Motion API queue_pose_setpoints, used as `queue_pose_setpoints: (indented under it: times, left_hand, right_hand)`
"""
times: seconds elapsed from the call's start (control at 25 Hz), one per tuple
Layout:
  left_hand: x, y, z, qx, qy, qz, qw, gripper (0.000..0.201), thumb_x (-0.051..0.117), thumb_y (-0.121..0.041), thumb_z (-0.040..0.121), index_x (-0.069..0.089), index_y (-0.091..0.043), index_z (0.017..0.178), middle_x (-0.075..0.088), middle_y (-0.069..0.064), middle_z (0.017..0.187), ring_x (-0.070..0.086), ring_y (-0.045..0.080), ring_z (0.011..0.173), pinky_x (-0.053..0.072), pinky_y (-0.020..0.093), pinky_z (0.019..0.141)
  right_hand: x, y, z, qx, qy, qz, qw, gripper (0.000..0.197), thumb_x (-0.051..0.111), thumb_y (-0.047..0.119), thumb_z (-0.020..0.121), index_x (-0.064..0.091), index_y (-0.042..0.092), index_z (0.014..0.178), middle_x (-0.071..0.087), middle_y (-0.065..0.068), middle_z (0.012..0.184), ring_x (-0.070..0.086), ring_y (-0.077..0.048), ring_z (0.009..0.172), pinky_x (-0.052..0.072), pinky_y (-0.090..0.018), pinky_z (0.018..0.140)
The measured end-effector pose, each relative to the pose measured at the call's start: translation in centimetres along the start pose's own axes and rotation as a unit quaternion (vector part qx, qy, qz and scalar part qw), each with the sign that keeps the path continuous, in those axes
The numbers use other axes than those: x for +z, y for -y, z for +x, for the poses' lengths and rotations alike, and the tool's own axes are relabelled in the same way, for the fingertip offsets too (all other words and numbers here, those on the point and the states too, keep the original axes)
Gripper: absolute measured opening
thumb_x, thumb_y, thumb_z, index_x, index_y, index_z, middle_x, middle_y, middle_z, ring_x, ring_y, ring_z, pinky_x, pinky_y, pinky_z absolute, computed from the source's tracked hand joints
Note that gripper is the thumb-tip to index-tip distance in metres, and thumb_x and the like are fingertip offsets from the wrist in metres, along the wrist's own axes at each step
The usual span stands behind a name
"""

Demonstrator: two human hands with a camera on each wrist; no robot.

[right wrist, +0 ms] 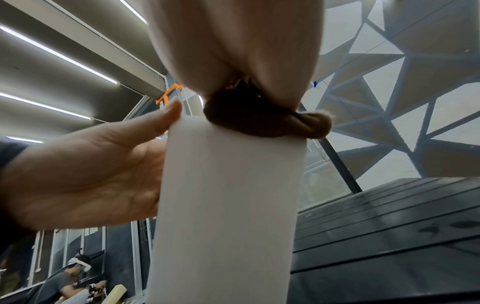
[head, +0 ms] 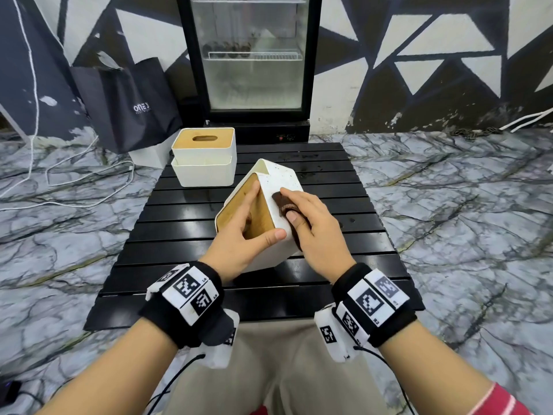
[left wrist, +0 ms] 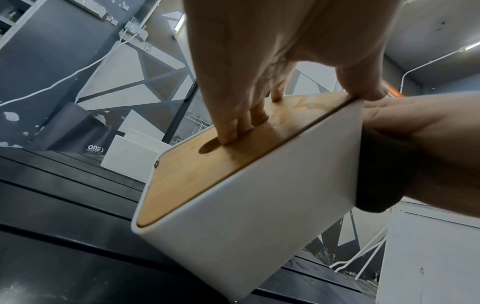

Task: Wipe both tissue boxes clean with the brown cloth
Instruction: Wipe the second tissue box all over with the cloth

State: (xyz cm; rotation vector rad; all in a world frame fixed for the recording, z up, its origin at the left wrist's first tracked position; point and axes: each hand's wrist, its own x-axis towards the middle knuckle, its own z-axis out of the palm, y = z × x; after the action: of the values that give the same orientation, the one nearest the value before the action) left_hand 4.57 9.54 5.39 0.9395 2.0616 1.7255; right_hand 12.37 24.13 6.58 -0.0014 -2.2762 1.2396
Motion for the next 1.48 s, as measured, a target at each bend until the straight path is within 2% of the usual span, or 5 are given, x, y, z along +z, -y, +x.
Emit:
queue_pose_setpoints:
  times: [0.72, 0.92, 1.12, 1.24, 1.48]
  left_hand:
    - [-0.6, -0.5, 0.3, -0.001, 0.050, 0.001, 0.999, 0.102, 0.073, -0.052, 0.068, 0.011, -0.041, 0.148, 0.029, -0.010, 0.153, 0.032, 0.008, 0.139, 0.026, 0.042, 0.116]
    - [-0.7, -0.8, -0.1, -0.013, 0.045, 0.002, 0.999, 0.101, 0.072, -0.045, 0.070, 0.010, -0.038, 0.149, 0.029, -0.010, 0.152, 0.035, 0.009, 0.137, 0.029, 0.040, 0.115]
    - [-1.2, -1.1, -0.2, -0.023, 0.045, -0.022, 0.999, 0.095, 0.072, -0.029, 0.079, 0.008, -0.036, 0.149, 0.037, 0.001, 0.148, 0.040, 0.008, 0.133, 0.032, 0.033, 0.113]
    - [-1.0, -1.0, 0.0, -0.009, 0.056, -0.003, 0.998, 0.098, 0.073, -0.038, 0.074, 0.009, -0.036, 0.149, 0.032, -0.011, 0.150, 0.037, 0.006, 0.135, 0.030, 0.038, 0.115]
    - [-0.5, -0.9, 0.3, 0.014, 0.058, 0.034, 0.998, 0.097, 0.071, -0.051, 0.067, 0.015, -0.043, 0.146, 0.021, -0.046, 0.137, 0.031, 0.003, 0.137, 0.028, 0.040, 0.115]
  right_hand:
    - [1.1, 1.0, 0.9, -0.006, -0.006, -0.002, 1.000, 0.038, 0.043, 0.013, 0.092, 0.050, 0.016, 0.129, 0.052, 0.000, 0.127, 0.041, -0.015, 0.121, 0.029, -0.021, 0.103]
    - [1.0, 1.3, 3.9, 0.009, -0.005, -0.010, 1.000, 0.036, 0.043, 0.004, 0.092, 0.051, 0.010, 0.128, 0.053, -0.006, 0.127, 0.045, -0.017, 0.118, 0.027, -0.003, 0.094]
    - [1.8, 1.5, 1.3, -0.004, -0.008, -0.023, 1.000, 0.039, 0.042, 0.010, 0.092, 0.048, 0.013, 0.130, 0.052, -0.005, 0.125, 0.043, -0.020, 0.118, 0.032, -0.028, 0.104]
    - [1.5, 1.4, 2.2, 0.016, -0.020, -0.011, 1.000, 0.037, 0.043, 0.007, 0.093, 0.049, 0.013, 0.129, 0.053, -0.005, 0.125, 0.044, -0.021, 0.118, 0.034, -0.030, 0.104]
    - [1.0, 1.3, 4.0, 0.011, -0.036, -0.029, 0.999, 0.039, 0.043, 0.002, 0.091, 0.050, 0.012, 0.128, 0.054, -0.005, 0.123, 0.044, -0.009, 0.112, 0.026, -0.002, 0.092]
